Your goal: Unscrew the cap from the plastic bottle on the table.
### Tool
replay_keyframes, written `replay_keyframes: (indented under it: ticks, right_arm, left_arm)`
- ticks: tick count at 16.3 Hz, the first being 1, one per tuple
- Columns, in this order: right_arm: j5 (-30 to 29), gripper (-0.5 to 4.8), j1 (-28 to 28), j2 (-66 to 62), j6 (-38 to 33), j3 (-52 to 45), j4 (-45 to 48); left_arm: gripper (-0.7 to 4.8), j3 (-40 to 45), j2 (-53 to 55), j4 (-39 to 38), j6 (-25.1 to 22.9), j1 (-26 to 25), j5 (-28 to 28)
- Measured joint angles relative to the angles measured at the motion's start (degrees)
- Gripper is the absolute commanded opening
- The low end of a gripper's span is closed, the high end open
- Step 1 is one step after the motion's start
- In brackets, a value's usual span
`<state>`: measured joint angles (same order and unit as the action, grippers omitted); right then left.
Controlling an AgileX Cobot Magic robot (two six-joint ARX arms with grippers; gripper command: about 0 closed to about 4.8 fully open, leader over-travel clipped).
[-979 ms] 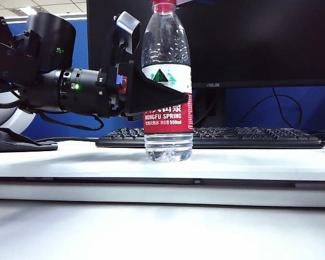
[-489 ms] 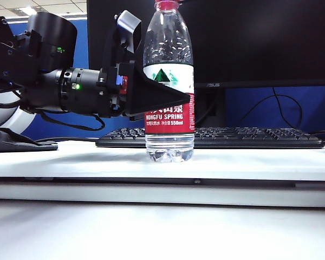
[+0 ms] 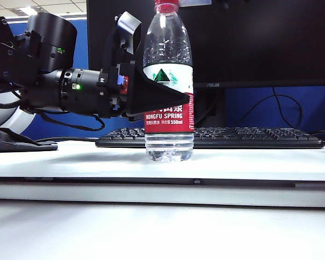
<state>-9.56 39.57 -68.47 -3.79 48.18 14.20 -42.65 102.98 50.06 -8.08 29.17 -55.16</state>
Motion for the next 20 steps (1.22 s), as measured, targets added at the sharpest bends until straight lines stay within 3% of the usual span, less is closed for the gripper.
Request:
replay_keyframes:
  ticks: [2,5,6,12,14,20]
  right_arm:
    - [-11.9,1.37,-4.8,0.0,0.5,0.0,-0.3]
    - [-24.3,1.37,-8.8,0.0,1.7,0.0,-0.8]
    - [-26.0,1.36,-9.4,0.0,1.7,0.0,-0.9]
    - [-30.4,1.57,-9.6,-0.7,1.9,0.1,-0.4]
    - [-28.8,2.22,-9.5,-0.7,0.5,0.1,0.1]
    - [-22.8,2.89,-8.9,2.0,-4.4,-0.3,0.5]
  left_arm:
    - [2.99,0.0,0.0,0.0,-0.2,0.0,-0.2]
    - [2.99,0.0,0.0,-0.1,-0.5,0.1,-0.7]
    - [2.99,0.0,0.0,-0.1,-0.5,0.1,-0.8]
    - [2.99,0.0,0.0,-0.3,-0.8,0.1,-1.5]
    - [2.99,0.0,0.0,-0.3,-0.7,0.1,-1.5]
    - [2.99,0.0,0.0,-0.6,-0.1,0.0,-0.9]
